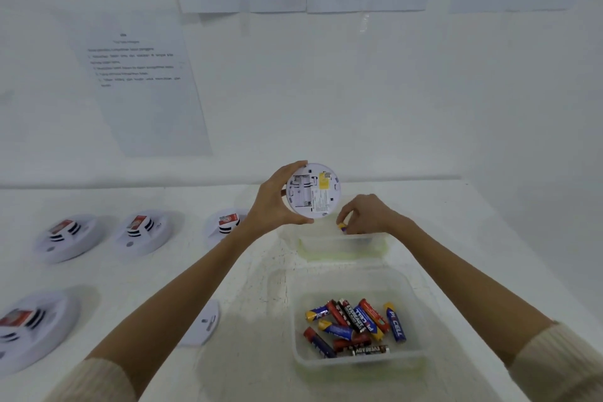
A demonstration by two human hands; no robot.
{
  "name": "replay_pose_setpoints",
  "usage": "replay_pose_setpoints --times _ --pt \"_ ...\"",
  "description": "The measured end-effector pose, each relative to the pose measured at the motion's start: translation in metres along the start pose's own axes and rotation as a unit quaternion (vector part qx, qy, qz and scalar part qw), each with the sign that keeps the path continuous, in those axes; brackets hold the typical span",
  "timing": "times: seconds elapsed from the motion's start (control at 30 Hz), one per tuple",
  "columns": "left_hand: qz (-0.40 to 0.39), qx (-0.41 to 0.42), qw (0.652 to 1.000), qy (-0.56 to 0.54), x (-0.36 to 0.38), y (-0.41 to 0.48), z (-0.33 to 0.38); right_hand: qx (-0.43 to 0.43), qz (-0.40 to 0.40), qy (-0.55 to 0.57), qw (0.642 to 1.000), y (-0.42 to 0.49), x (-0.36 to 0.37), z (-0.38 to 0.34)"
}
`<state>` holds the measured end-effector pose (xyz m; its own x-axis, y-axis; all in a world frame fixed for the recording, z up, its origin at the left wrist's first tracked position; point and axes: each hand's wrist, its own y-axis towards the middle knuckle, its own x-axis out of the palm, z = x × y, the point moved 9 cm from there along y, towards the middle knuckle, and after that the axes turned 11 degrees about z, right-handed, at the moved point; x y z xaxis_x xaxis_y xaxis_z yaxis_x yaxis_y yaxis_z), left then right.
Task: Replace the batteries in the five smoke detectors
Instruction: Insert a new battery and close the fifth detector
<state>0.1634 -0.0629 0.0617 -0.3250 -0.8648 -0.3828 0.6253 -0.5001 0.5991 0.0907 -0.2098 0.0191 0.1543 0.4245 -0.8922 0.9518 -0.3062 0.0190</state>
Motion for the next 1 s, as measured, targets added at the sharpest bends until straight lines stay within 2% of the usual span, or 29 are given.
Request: replay_pose_setpoints --times 0.07,0.1,0.2,0.3,0.37,0.5,0.6,0.67,0.73,0.83,1.0 --pt "0.006 0.0 1.0 -0.003 -0.004 0.001 0.0 0.05 0.051 0.137 0.988 0.0 -0.016 0.009" --pt "0.007 -0.001 1.0 -0.005 -0.005 0.002 0.0 0.063 0.102 0.19 0.974 0.0 -0.03 0.011" --pt "0.0 -0.004 1.0 -0.012 -0.003 0.004 0.0 0.048 0.253 0.322 0.911 -0.007 -0.079 0.005" --pt "-0.008 0.004 1.0 -0.016 0.004 0.009 0.005 -0.01 0.264 0.41 0.873 -0.014 -0.097 -0.027" --pt "-0.012 0.009 1.0 -0.026 0.01 0.012 0.01 -0.047 0.258 0.405 0.876 -0.016 -0.094 -0.048" --pt "0.003 0.007 0.999 -0.039 0.013 0.015 0.018 -0.104 0.295 0.339 0.887 -0.015 -0.082 -0.067" --pt "0.028 0.009 0.999 -0.036 0.007 0.017 0.018 -0.118 0.347 0.189 0.911 -0.014 -0.079 -0.069" --pt "0.034 0.013 0.999 -0.033 0.006 0.017 0.019 -0.139 0.393 0.153 0.896 -0.016 -0.081 -0.07" --pt "0.033 0.012 0.999 -0.029 0.006 0.017 0.022 -0.112 0.387 0.206 0.892 -0.012 -0.079 -0.064" --pt "0.023 0.015 0.999 -0.029 0.009 0.016 0.024 -0.054 0.309 0.309 0.898 -0.001 -0.07 -0.055" --pt "0.005 0.023 0.999 -0.022 0.012 0.008 0.021 -0.054 0.242 0.315 0.916 0.004 -0.067 -0.059"
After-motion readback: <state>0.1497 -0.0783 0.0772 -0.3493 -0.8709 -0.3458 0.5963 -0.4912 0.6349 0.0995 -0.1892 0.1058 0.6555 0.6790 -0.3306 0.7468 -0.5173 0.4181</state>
